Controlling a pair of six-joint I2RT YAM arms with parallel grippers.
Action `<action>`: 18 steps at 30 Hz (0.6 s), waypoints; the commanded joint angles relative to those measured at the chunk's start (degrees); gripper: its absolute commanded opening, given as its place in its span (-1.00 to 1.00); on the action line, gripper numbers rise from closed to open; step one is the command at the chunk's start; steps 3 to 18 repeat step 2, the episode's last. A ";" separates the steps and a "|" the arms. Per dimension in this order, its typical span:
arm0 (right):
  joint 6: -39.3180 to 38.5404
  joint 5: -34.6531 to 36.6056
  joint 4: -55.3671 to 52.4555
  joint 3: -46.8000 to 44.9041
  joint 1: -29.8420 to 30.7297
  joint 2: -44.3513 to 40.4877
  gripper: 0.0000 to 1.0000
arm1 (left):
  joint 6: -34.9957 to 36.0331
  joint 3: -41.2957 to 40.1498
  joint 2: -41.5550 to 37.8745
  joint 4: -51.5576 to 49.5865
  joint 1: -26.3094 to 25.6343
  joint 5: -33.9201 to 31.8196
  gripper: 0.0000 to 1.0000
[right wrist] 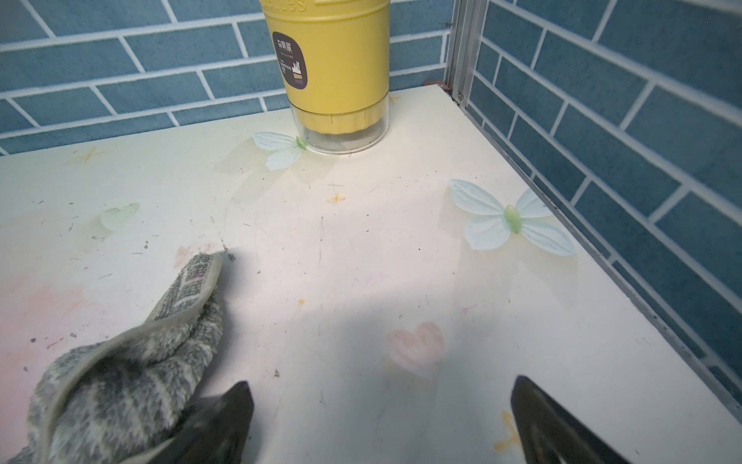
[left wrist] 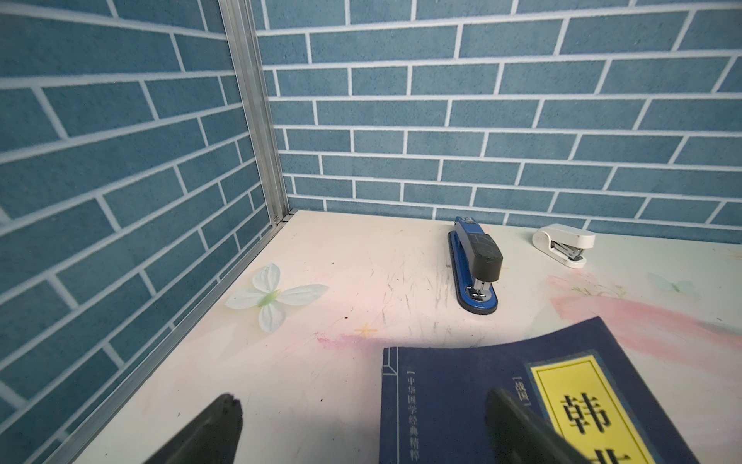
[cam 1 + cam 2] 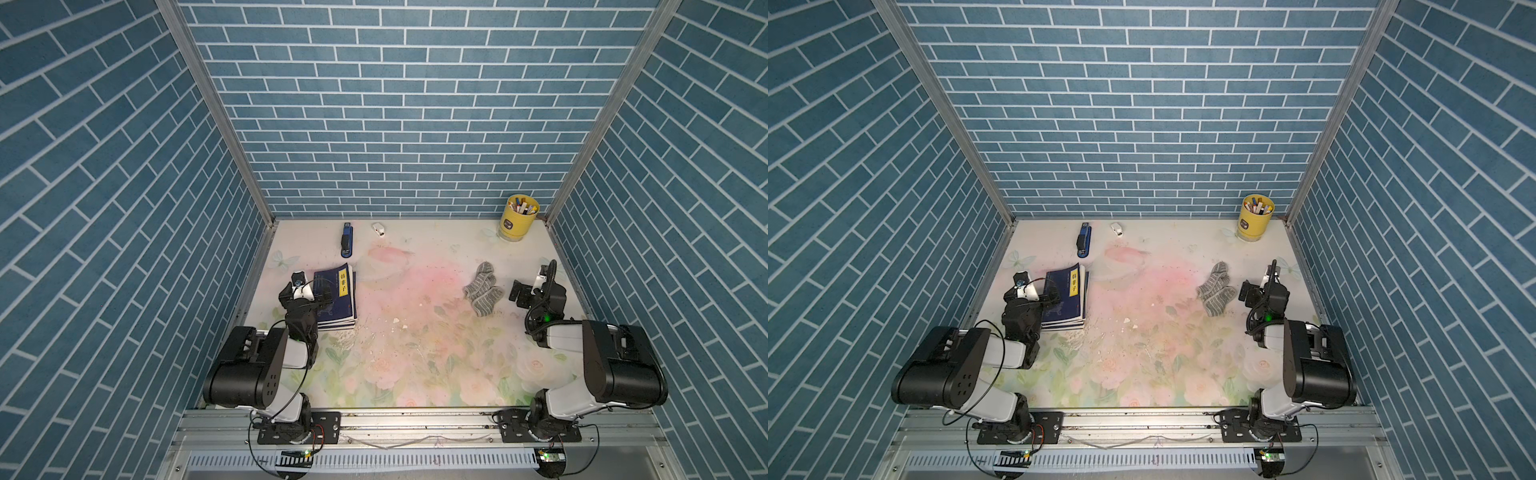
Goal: Wipe the cover of the book
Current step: Reset both arms
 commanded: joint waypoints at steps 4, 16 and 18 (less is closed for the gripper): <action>-2.52 0.07 1.67 0.16 0.39 0.49 0.98 | 0.27 0.10 0.07 1.19 0.15 0.28 0.99; -2.52 0.07 1.67 0.16 0.39 0.49 0.98 | 0.27 0.10 0.07 1.19 0.15 0.28 0.99; -2.52 0.07 1.67 0.16 0.39 0.49 0.98 | 0.27 0.10 0.07 1.19 0.15 0.28 0.99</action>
